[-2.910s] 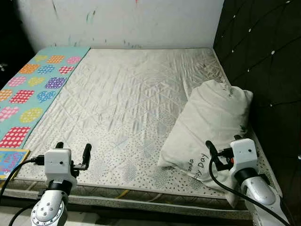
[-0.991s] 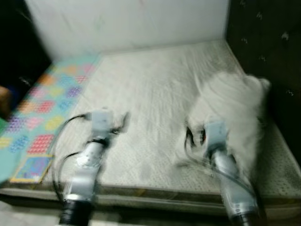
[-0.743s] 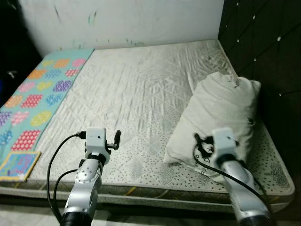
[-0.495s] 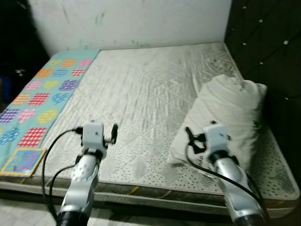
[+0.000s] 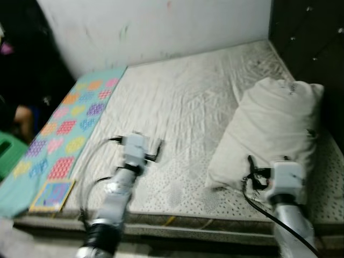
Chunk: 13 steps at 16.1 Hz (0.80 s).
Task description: Clean up the room
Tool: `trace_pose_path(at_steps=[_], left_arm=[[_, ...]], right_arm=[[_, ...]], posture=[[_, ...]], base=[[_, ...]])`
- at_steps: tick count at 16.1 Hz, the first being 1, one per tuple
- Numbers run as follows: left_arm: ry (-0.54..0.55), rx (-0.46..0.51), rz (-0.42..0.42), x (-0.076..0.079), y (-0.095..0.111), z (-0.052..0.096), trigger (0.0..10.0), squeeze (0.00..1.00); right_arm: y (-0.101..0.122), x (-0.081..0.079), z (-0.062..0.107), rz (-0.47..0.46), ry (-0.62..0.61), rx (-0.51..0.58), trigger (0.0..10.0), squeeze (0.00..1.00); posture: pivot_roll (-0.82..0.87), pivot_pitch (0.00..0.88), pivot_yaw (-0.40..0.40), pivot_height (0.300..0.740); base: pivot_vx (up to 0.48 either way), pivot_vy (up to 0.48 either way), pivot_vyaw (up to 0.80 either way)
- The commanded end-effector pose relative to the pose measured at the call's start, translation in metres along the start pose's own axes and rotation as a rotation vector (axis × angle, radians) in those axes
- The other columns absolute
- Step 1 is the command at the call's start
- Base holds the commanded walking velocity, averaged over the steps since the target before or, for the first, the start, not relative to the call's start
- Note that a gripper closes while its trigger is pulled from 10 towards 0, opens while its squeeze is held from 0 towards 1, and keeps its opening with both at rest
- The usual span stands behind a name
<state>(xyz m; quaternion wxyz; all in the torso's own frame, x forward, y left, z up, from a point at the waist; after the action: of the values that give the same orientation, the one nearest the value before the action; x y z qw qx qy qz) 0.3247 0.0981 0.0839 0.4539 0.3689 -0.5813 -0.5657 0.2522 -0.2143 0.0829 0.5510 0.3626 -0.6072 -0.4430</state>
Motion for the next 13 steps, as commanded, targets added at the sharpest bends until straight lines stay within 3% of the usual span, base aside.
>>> trace_pose_path(at_steps=[1,4,6,8,10,13], left_arm=[[-0.001,-0.011,-0.019,-0.004,-0.003,-0.001,10.0,0.0],[-0.011,-0.004,-0.021,-0.004,-0.002,-0.003,10.0,0.0],[0.03,0.001,-0.026,-0.019,-0.001,0.001,10.0,0.0],[0.035,0.002,-0.043,-0.023,-0.002,0.002,10.0,0.0],[0.101,0.058,-0.074,-0.041,0.013,0.003,10.0,0.0],[0.22,0.106,-0.066,-0.06,0.027,0.006,10.0,0.0]], right_arm=[[0.003,-0.004,0.004,-0.008,0.007,0.006,10.0,0.0],[0.008,-0.015,0.002,-0.012,0.047,0.012,10.0,0.0],[0.022,-0.03,-0.009,-0.008,0.107,0.061,10.0,0.0],[0.026,-0.036,-0.013,-0.021,0.116,0.068,10.0,0.0],[0.035,-0.057,-0.03,-0.069,0.173,0.084,10.0,0.0],[0.038,-0.067,-0.044,-0.156,0.189,0.067,10.0,0.0]], posture=[[-0.48,0.0,0.304,0.74],[-0.46,0.0,0.279,0.74],[-0.43,0.0,0.26,0.74],[-0.41,0.0,0.248,0.74],[-0.32,0.0,0.191,0.74],[-0.22,0.0,0.187,0.74]], base=[[0.0,0.0,0.0],[0.0,0.0,0.0],[0.0,0.0,0.0],[0.0,0.0,0.0],[0.0,0.0,0.0],[0.0,0.0,0.0]])
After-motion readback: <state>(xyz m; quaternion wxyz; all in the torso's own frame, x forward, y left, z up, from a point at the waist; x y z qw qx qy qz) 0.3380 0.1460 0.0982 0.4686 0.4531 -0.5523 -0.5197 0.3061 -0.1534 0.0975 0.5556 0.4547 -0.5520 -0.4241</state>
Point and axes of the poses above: a point about 5 cm out from each wrist's last joint towards the gripper, its own z axis pointing back from the gripper into the wrist, its own y axis along the axis of the wrist's last joint, x = y × z, the point moved 1 cm from there along -z, pointing out of the wrist towards the gripper, and after that the axes turned 10 degrees about z, right-handed, at the moved point
